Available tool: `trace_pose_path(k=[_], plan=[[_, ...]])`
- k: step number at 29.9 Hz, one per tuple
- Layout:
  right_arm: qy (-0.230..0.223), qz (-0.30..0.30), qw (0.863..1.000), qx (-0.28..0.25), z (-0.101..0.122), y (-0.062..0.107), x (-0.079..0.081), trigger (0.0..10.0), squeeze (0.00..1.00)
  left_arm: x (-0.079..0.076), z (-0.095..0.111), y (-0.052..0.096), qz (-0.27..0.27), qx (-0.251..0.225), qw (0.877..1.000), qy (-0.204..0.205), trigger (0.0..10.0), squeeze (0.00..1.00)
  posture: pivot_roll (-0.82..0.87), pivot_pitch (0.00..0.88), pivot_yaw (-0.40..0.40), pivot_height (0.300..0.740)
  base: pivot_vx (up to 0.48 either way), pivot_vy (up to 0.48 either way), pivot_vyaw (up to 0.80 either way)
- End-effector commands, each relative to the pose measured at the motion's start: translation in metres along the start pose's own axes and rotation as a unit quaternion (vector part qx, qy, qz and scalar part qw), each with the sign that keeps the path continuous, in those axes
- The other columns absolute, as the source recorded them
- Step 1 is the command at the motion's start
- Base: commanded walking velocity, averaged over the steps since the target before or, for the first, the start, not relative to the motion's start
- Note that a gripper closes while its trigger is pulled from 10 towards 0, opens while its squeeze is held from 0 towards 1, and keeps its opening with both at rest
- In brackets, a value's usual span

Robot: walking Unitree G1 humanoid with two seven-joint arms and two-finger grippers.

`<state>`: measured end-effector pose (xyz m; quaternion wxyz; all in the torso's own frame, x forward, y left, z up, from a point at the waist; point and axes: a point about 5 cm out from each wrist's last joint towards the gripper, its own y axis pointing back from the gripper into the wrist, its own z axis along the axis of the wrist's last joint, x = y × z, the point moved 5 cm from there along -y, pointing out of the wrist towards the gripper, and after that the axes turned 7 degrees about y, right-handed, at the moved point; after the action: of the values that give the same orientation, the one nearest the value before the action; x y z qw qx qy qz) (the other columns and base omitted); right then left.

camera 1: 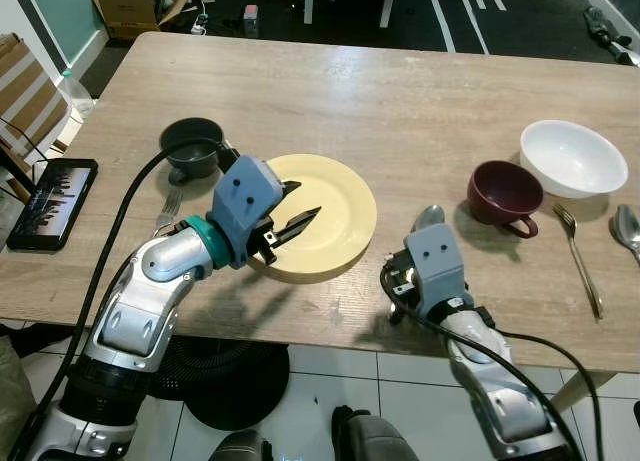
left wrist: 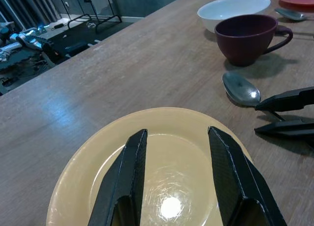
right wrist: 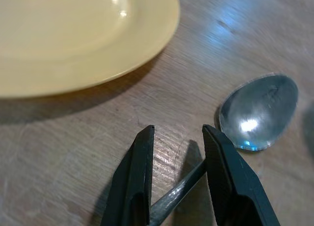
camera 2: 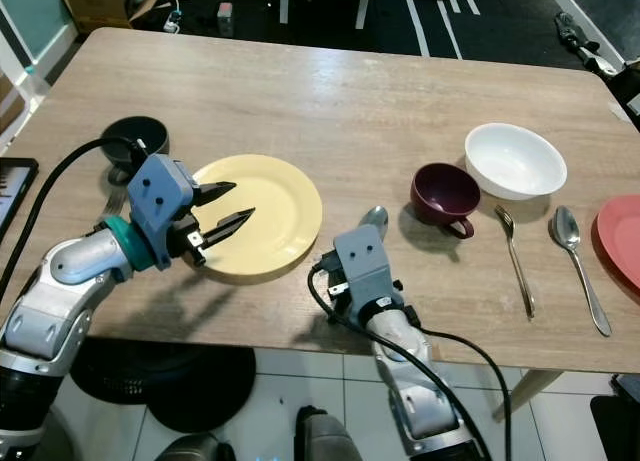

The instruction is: Setting the table

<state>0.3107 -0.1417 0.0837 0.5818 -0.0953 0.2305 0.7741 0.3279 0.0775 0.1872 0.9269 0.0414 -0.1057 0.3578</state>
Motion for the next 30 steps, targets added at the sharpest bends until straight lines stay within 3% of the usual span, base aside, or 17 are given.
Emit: trace_pose_path(k=[1,8,16,18,23,24,26,27,28,30], plan=[[0.015,0.006,0.998,0.064,-0.038,0.004,-0.004,10.0,0.0,-0.004,-0.005,-0.001,-0.002,0.009,1.0,0.006,10.0,0.0,0.02,0.053,0.039,0.74,0.0,0.0,0.0],[0.054,-0.025,0.996,0.063,-0.045,0.009,-0.04,10.0,0.0,-0.005,-0.003,-0.001,-0.003,0.008,1.0,0.009,10.0,0.0,0.02,0.063,0.034,0.74,0.0,0.0,0.0],[0.057,0.001,0.998,0.027,-0.038,0.018,-0.049,10.0,0.0,-0.007,-0.003,-0.001,-0.006,0.008,1.0,0.011,10.0,0.0,0.01,0.069,0.036,0.74,0.0,0.0,0.0],[0.024,0.005,1.0,0.005,-0.03,0.023,-0.054,10.0,0.0,-0.008,-0.002,-0.002,-0.008,0.008,1.0,0.012,10.0,0.0,0.01,0.071,0.034,0.74,0.0,0.0,0.0],[-0.021,-0.001,1.0,0.012,-0.03,0.022,-0.052,10.0,0.0,-0.01,-0.003,-0.003,-0.01,0.007,1.0,0.014,10.0,0.0,0.01,0.071,0.034,0.74,0.0,0.0,0.0],[-0.049,-0.008,0.998,0.031,-0.037,0.02,-0.048,10.0,0.0,-0.011,-0.002,-0.003,-0.01,0.006,1.0,0.015,10.0,0.0,0.01,0.073,0.032,0.74,0.0,0.0,0.0],[-0.049,-0.008,0.998,0.031,-0.037,0.02,-0.048,10.0,0.0,-0.011,-0.002,-0.003,-0.01,0.006,1.0,0.015,10.0,0.0,0.01,0.073,0.032,0.74,0.0,0.0,0.0],[-0.079,-0.016,0.995,0.055,-0.046,0.018,-0.044,10.0,0.0,-0.012,-0.002,-0.003,-0.011,0.006,1.0,0.016,10.0,0.0,0.01,0.073,0.032,0.74,0.0,0.0,0.0],[-0.079,-0.016,0.995,0.055,-0.046,0.018,-0.044,10.0,0.0,-0.012,-0.002,-0.003,-0.011,0.006,1.0,0.016,10.0,0.0,0.01,0.073,0.032,0.74,0.0,0.0,0.0],[-0.14,-0.027,0.985,0.101,-0.059,0.017,-0.031,10.0,0.0,-0.012,-0.001,-0.003,-0.009,0.006,1.0,0.016,10.0,0.0,0.02,0.079,0.024,0.74,0.0,0.0,0.0]])
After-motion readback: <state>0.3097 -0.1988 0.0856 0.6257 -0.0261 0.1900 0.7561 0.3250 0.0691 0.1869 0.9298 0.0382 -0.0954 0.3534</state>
